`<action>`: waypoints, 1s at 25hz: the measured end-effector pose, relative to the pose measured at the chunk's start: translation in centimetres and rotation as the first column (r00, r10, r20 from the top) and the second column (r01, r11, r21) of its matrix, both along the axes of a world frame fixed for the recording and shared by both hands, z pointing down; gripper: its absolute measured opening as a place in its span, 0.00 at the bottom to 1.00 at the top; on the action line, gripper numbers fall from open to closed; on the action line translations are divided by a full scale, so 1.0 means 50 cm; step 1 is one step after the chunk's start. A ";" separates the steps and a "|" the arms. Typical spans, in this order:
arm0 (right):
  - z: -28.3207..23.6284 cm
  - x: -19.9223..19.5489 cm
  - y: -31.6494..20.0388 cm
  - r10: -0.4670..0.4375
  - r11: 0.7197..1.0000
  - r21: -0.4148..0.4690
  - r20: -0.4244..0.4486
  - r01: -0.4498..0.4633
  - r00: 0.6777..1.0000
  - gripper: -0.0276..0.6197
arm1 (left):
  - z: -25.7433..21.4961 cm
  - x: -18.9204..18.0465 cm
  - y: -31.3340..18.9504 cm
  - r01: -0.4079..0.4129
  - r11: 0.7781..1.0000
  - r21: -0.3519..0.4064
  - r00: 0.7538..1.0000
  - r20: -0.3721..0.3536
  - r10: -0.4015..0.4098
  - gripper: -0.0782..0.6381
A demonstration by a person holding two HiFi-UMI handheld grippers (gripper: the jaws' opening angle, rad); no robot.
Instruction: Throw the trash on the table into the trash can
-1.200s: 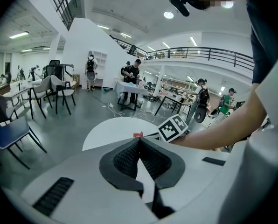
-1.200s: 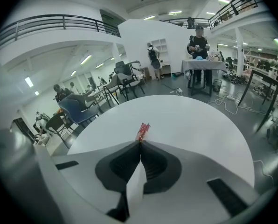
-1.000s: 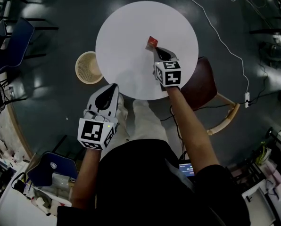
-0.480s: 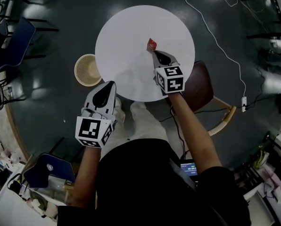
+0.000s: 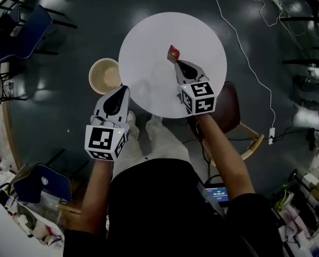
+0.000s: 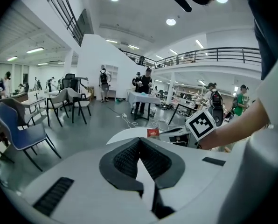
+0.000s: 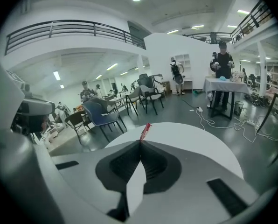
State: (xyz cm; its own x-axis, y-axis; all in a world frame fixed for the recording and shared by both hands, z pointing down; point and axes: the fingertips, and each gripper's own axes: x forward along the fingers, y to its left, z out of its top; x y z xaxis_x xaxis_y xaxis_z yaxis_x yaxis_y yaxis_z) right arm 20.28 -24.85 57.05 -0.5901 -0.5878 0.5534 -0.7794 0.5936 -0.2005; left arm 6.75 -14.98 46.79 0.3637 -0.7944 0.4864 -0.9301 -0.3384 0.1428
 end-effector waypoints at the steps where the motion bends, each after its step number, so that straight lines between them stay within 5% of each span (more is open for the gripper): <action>1: -0.007 -0.012 0.002 -0.015 1.000 0.006 0.006 0.015 1.000 0.07 | -0.006 -0.009 0.000 0.017 1.000 0.005 1.000 0.001 -0.017 0.12; 14: -0.082 -0.270 0.058 -0.186 0.982 0.054 0.054 0.183 0.981 0.07 | -0.056 -0.195 0.050 0.158 0.986 0.046 0.987 0.008 -0.159 0.12; 25: -0.088 -0.438 0.124 -0.193 0.981 0.042 0.041 0.191 0.980 0.07 | -0.053 -0.342 0.081 0.133 0.990 0.037 0.991 -0.019 -0.132 0.12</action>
